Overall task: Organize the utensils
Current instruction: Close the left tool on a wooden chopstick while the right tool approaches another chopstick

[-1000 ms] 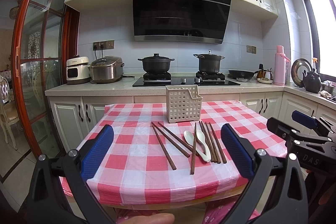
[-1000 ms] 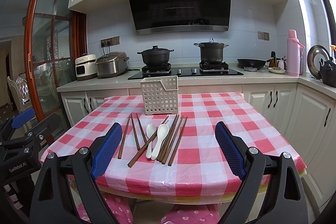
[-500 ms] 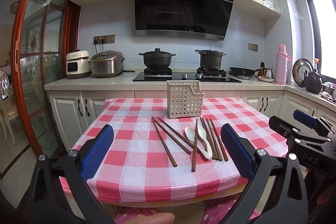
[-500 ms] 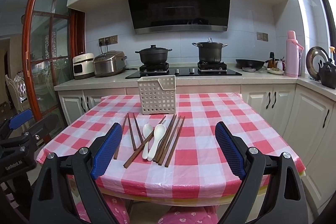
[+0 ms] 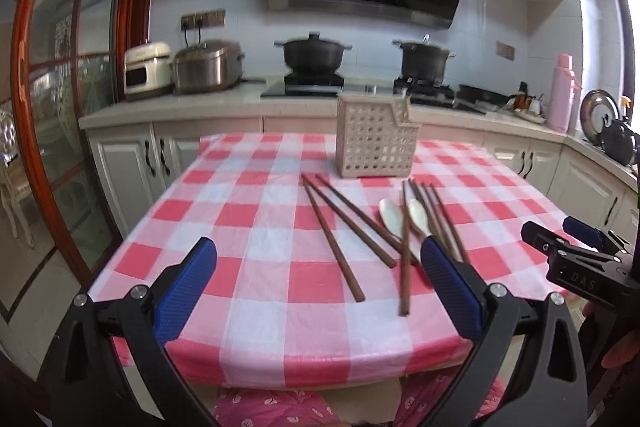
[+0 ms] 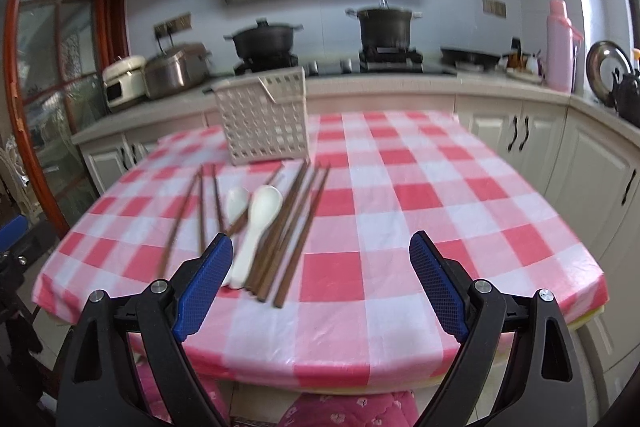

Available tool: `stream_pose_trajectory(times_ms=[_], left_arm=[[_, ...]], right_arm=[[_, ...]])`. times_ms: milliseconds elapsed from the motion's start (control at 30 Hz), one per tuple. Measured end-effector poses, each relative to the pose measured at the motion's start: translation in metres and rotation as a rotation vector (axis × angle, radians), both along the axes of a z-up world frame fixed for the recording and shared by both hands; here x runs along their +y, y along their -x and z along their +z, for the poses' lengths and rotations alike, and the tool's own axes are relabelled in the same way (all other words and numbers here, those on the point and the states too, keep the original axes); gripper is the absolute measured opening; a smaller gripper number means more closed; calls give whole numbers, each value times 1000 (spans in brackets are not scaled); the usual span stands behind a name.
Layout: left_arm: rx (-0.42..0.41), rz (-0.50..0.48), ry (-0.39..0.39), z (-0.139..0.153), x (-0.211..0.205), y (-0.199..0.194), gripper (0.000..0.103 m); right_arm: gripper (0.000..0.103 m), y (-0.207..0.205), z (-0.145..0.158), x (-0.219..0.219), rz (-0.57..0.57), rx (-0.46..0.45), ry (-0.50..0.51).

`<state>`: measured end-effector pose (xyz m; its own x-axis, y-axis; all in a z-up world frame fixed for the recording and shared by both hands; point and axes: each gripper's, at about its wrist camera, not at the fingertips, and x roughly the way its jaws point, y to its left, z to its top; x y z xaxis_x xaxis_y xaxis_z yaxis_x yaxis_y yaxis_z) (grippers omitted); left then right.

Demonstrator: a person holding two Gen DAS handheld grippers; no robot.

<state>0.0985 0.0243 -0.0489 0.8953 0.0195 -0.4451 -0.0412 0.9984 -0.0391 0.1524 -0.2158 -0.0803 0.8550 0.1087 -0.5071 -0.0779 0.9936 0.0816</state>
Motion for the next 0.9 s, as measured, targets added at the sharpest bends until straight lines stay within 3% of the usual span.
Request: stream_pose_trajectory(times_ms=[233,367,600,767,900], left_arm=[[177,10,56,-19,20,-82,98],[258,65,52,-30,29,-127,98],[420,87,58,-51,41,-176,98],[499,101,104,-65,47,-197,98],[523,105,86,-72,43,-206,98]], right_arm=[[85,-84,-24,0,6,187,-40],[74,-120,-29,3,-7,243,-34],[42,-169,-37,8,-17,332,-13],[35,-185,-41,15,-8,365,-2],[29,-194,-46,22,4,386,25]])
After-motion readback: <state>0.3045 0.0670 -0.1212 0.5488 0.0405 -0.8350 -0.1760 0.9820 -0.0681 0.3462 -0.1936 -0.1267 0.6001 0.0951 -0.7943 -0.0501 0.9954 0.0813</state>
